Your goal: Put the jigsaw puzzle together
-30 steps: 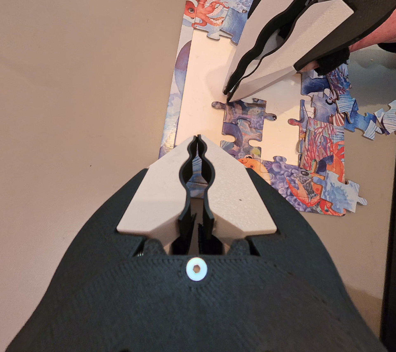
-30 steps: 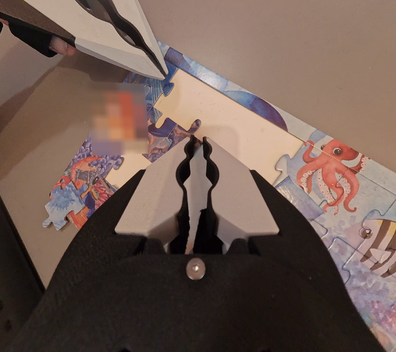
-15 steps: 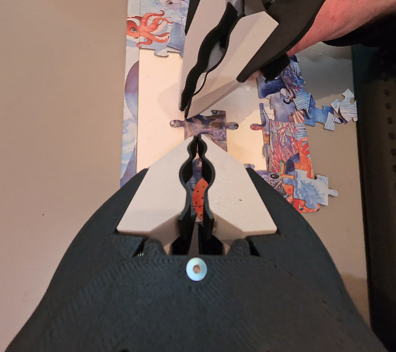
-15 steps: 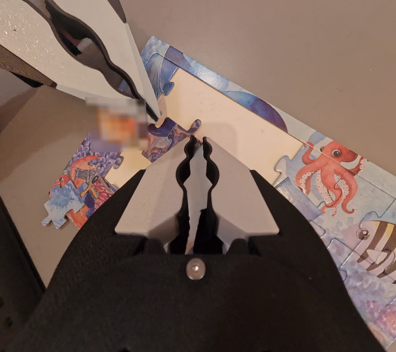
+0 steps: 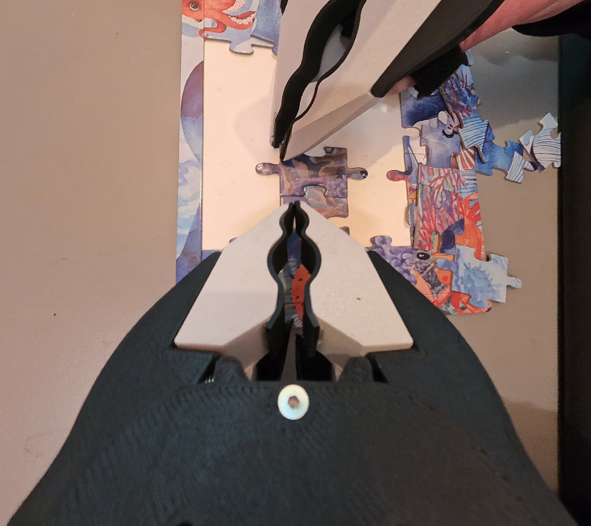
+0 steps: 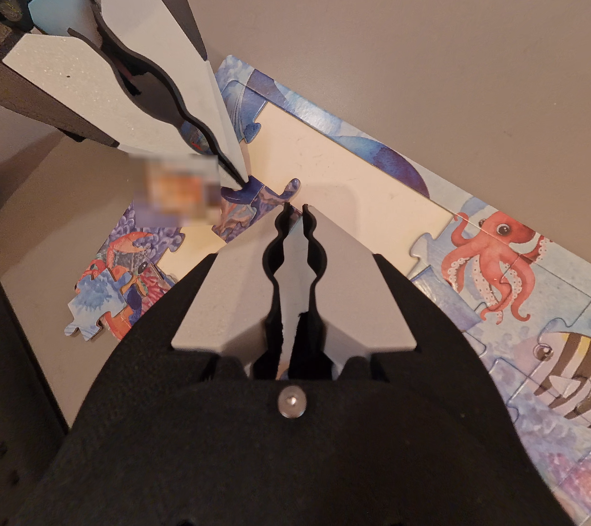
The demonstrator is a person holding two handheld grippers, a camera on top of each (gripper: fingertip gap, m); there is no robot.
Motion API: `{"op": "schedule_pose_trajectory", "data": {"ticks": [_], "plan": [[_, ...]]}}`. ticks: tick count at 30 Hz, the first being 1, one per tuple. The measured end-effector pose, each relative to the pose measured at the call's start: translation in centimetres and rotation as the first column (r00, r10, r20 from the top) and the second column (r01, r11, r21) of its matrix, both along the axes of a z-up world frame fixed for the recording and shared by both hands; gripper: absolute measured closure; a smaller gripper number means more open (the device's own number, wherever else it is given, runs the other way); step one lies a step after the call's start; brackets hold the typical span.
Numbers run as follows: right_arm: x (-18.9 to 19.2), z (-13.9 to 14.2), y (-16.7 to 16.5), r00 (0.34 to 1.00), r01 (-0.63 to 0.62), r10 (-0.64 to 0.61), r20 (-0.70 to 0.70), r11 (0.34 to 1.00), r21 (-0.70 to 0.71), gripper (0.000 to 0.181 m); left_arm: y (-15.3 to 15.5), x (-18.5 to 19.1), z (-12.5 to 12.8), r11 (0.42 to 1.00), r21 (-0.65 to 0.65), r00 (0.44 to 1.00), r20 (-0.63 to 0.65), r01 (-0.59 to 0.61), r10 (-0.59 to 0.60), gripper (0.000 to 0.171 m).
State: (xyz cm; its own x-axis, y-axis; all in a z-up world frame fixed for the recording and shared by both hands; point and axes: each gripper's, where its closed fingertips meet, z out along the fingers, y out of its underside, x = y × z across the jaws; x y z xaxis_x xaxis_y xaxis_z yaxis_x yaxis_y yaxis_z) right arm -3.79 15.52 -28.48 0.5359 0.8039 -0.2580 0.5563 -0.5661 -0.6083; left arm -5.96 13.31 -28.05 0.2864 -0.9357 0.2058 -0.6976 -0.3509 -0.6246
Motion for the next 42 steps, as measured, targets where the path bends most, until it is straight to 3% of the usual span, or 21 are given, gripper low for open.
{"op": "schedule_pose_trajectory", "data": {"ticks": [34,38,42], "plan": [[0.2,-0.1,-0.1,0.999,-0.007,0.007,0.032,1.000,0.013,0.176,-0.2,0.2,-0.5,1.000,-0.011,1.000,-0.018,0.003,-0.003,0.171],[0.4,0.2,-0.1,0.998,-0.016,0.015,0.062,0.999,0.029,0.160,-0.2,0.2,-0.5,1.000,-0.011,1.000,-0.019,0.003,-0.003,0.171],[0.9,2.0,0.2,0.999,-0.007,0.005,0.036,0.998,0.057,0.155,0.2,-0.1,-0.3,1.000,0.008,1.000,-0.018,-0.009,0.009,0.171]]}}
